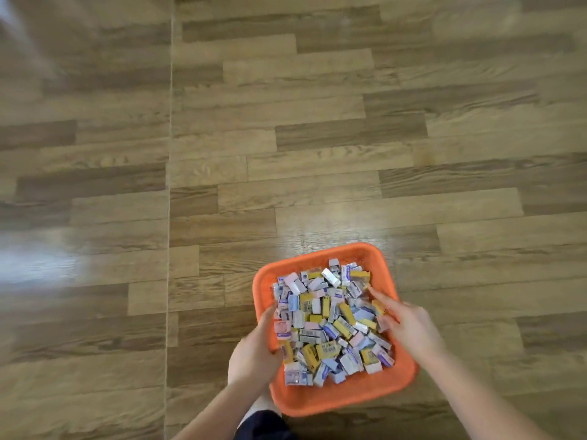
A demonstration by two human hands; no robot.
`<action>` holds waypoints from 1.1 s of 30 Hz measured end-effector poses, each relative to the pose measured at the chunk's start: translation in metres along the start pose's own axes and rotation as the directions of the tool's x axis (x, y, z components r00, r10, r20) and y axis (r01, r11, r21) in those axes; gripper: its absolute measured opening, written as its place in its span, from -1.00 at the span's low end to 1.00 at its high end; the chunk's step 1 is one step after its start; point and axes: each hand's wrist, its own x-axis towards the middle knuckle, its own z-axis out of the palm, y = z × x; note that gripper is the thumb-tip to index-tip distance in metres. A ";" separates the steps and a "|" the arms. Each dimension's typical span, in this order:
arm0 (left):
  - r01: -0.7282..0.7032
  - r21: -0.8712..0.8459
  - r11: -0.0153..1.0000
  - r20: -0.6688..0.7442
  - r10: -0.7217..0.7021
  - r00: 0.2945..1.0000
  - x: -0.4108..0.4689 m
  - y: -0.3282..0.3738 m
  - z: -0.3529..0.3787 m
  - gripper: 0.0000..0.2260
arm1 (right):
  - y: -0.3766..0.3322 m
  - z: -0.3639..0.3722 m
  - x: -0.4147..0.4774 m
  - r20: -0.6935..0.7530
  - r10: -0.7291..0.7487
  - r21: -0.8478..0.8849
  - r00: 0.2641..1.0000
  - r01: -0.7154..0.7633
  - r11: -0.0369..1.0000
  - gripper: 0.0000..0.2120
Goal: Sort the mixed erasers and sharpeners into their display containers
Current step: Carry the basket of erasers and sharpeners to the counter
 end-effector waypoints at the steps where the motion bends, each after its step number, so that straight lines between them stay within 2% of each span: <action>1: -0.014 0.030 0.999 -0.010 0.015 1.000 -0.006 0.006 -0.012 -0.25 | -0.007 -0.007 -0.006 -0.019 0.007 -0.046 1.000 -0.008 0.999 -0.45; 4: -0.038 0.053 0.998 -0.052 0.041 0.998 -0.031 0.027 -0.054 -0.25 | -0.038 -0.043 -0.021 -0.020 -0.001 -0.202 1.000 -0.003 0.979 -0.50; 7: -0.032 0.040 0.999 -0.115 0.036 0.993 -0.063 0.056 -0.109 -0.30 | -0.082 -0.097 -0.037 -0.028 0.010 -0.269 1.000 -0.017 0.963 -0.56; 14: -0.163 -0.084 0.983 -0.219 0.141 0.965 -0.141 0.133 -0.272 -0.37 | -0.209 -0.240 -0.086 -0.094 -0.070 0.039 0.993 0.074 0.996 -0.52; 17: -0.221 -0.105 0.970 -0.281 0.184 0.942 -0.170 0.167 -0.346 -0.37 | -0.268 -0.301 -0.105 -0.181 -0.117 0.173 0.977 0.148 0.974 -0.55; 21: -0.286 -0.074 0.955 -0.325 0.248 0.912 -0.194 0.203 -0.434 -0.38 | -0.335 -0.365 -0.116 -0.212 -0.150 0.350 0.966 0.218 0.911 -0.59; 24: -0.270 -0.015 0.963 -0.316 0.252 0.915 -0.201 0.224 -0.492 -0.39 | -0.376 -0.408 -0.108 -0.242 -0.158 0.369 0.957 0.242 0.898 -0.60; 28: -0.229 -0.084 0.970 -0.330 0.189 0.925 -0.204 0.260 -0.552 -0.45 | -0.423 -0.471 -0.088 -0.275 -0.182 0.356 0.944 0.276 0.893 -0.59; 33: -0.208 -0.112 0.972 -0.416 0.144 0.898 -0.183 0.308 -0.621 -0.44 | -0.481 -0.546 -0.049 -0.289 -0.244 0.309 0.926 0.331 0.891 -0.54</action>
